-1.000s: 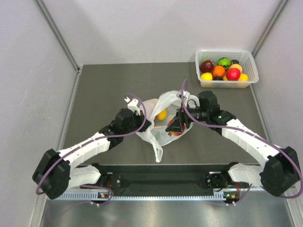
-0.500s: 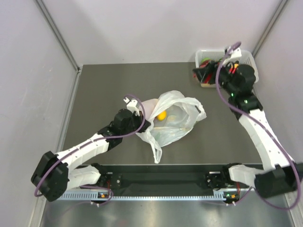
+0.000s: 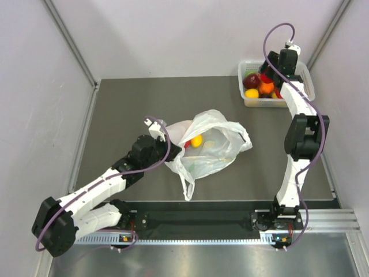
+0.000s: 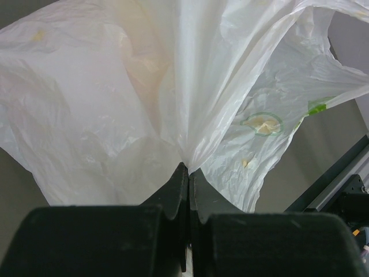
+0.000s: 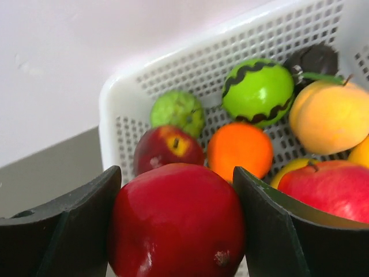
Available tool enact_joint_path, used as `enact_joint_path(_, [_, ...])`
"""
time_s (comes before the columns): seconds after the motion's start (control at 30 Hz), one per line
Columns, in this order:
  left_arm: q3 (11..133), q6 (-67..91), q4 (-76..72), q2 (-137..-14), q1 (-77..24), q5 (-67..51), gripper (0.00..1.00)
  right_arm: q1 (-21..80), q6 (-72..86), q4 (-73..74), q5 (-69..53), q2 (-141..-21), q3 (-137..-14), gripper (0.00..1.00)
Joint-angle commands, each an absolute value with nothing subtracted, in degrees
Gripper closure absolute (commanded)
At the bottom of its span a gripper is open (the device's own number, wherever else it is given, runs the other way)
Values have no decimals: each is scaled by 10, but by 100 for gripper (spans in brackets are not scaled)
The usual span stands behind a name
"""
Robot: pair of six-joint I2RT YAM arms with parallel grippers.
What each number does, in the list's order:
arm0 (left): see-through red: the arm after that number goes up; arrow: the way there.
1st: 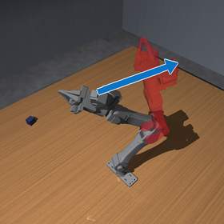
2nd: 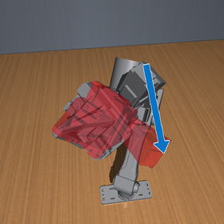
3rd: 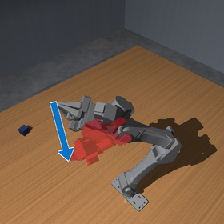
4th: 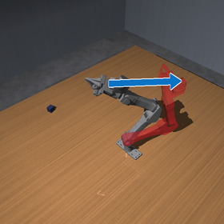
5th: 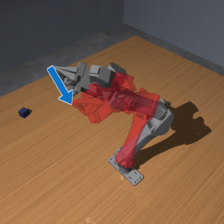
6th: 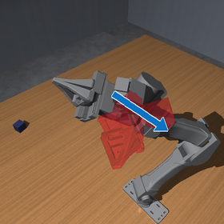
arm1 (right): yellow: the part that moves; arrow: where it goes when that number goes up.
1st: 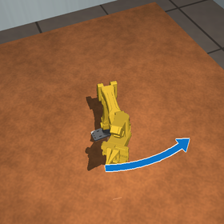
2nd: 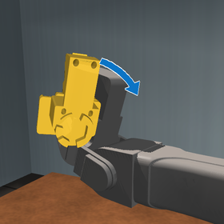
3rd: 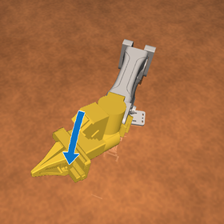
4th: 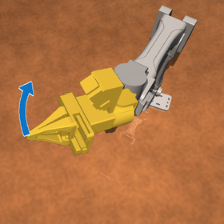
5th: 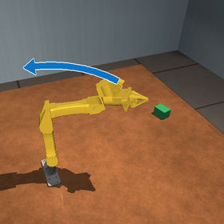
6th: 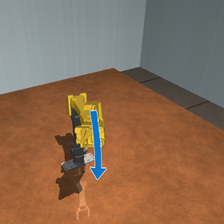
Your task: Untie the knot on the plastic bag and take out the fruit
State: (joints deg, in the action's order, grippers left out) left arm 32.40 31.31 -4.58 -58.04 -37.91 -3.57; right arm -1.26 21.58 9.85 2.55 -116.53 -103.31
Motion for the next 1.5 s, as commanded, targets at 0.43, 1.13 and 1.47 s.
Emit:
enact_joint_path(0.43, [302,324,-54,-548,-376,-38,100,-43,290,137,37,-1367,-1332,0])
enact_joint_path(1.13, [317,315,-56,-543,-376,-35,100,-47,261,58,-93,-907,-919,3])
enact_joint_path(1.47, [321,303,-29,-535,-375,-31,100,64,187,98,-364,-640,-659,17])
